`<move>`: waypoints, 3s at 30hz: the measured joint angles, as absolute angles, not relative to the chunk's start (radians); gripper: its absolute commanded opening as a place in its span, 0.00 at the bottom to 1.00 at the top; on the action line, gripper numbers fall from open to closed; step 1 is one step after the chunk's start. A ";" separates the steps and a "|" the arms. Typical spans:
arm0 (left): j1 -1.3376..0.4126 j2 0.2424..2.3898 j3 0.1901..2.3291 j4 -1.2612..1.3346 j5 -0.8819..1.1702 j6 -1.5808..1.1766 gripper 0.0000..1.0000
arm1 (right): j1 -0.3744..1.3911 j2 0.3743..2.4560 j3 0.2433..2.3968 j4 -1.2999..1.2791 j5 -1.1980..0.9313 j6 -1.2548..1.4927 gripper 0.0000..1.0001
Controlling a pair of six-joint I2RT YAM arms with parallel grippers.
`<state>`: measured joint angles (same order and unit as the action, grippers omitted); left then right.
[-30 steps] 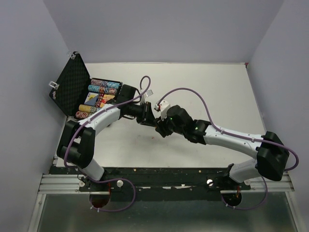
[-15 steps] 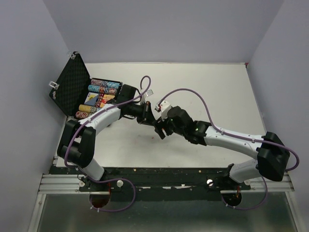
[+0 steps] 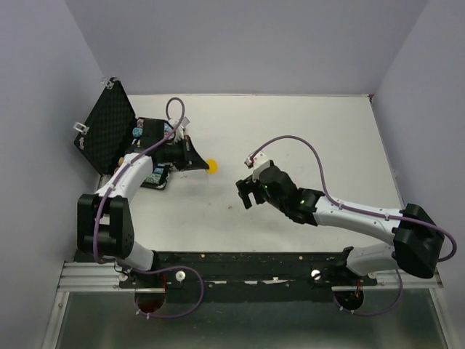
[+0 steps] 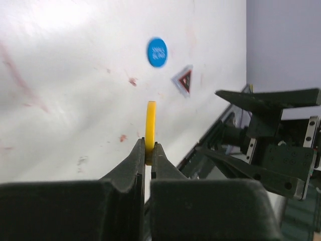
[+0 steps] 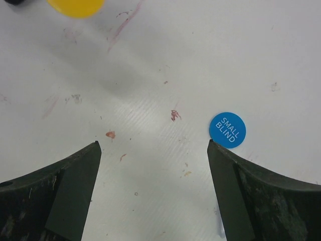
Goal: Pack up texas hold em set
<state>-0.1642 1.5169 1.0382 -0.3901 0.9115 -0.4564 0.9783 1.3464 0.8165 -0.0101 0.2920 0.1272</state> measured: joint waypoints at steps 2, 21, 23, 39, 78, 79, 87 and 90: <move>-0.097 1.495 1.053 -0.408 0.874 -0.441 0.00 | 0.978 1.335 0.799 0.011 0.313 0.147 0.94; 0.200 1.648 1.330 -0.565 0.413 -0.265 0.00 | 0.978 1.275 0.711 0.104 0.293 0.236 0.93; 0.213 1.697 1.353 -0.577 0.411 -0.258 0.00 | 0.978 1.258 0.710 0.104 0.293 0.239 0.93; 0.221 1.813 1.396 -0.638 0.417 -0.229 0.00 | 0.979 1.265 0.710 0.104 0.268 0.262 0.92; 0.196 1.887 1.417 -0.664 0.393 -0.220 0.61 | 0.979 1.281 0.710 0.104 0.230 0.270 0.92; 0.194 1.887 1.417 -0.665 0.385 -0.220 0.63 | 0.979 1.281 0.710 0.104 0.230 0.270 0.91; 0.160 1.877 1.417 -0.682 0.276 -0.205 0.68 | 0.979 1.281 0.710 0.104 0.231 0.285 0.92; 0.147 1.852 1.417 -0.684 0.237 -0.201 0.68 | 0.979 1.281 0.710 0.102 0.246 0.300 0.93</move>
